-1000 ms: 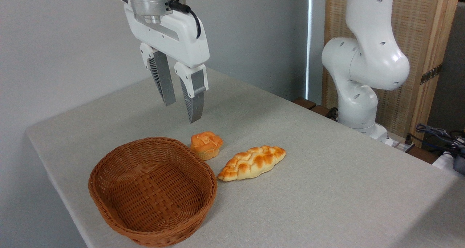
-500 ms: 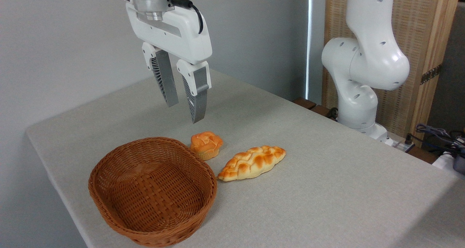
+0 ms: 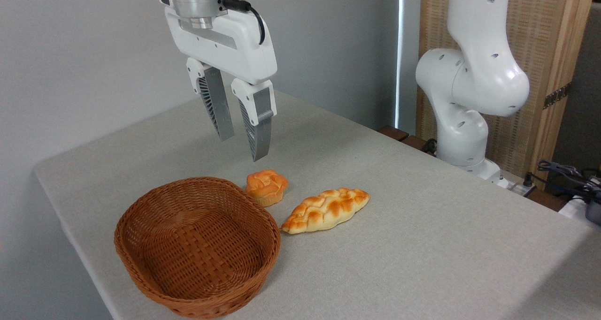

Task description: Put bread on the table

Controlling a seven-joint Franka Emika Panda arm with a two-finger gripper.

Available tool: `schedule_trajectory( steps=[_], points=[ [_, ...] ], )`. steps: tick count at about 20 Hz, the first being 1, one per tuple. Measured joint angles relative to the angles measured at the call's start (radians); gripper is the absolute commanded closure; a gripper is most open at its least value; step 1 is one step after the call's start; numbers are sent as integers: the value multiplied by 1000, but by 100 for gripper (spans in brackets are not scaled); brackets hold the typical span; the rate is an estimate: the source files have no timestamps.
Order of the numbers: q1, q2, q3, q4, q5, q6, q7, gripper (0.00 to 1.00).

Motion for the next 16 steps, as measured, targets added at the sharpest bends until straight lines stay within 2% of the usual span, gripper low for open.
schedule_trajectory(
  steps=[6,12,16],
  points=[
    [1,0,2,0,0,4,0,0],
    [0,0,0,0,51,5,0,0],
    [-1,0,-2,0,58,5,0,0]
  ],
)
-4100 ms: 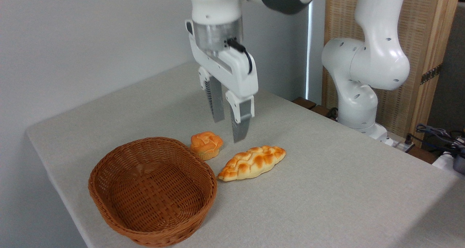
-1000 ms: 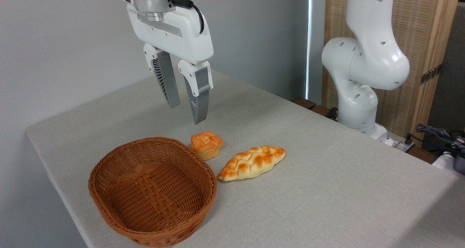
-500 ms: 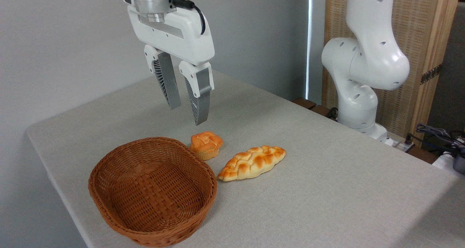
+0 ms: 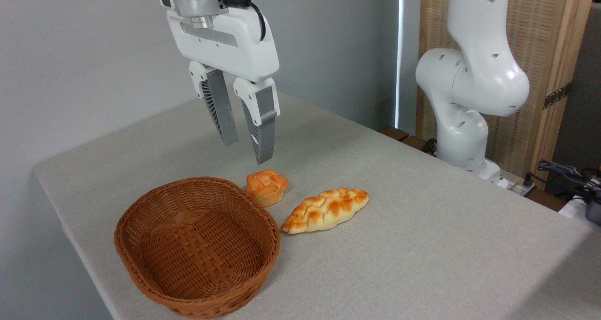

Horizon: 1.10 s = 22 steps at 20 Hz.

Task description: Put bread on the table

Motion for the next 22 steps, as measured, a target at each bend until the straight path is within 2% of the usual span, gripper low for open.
schedule_trajectory(
  steps=[7,14,22],
  points=[
    [0,0,0,0,-1,0,0,0],
    [2,0,4,0,-54,0,-27,1],
    [3,1,5,0,-59,0,-37,0]
  ],
)
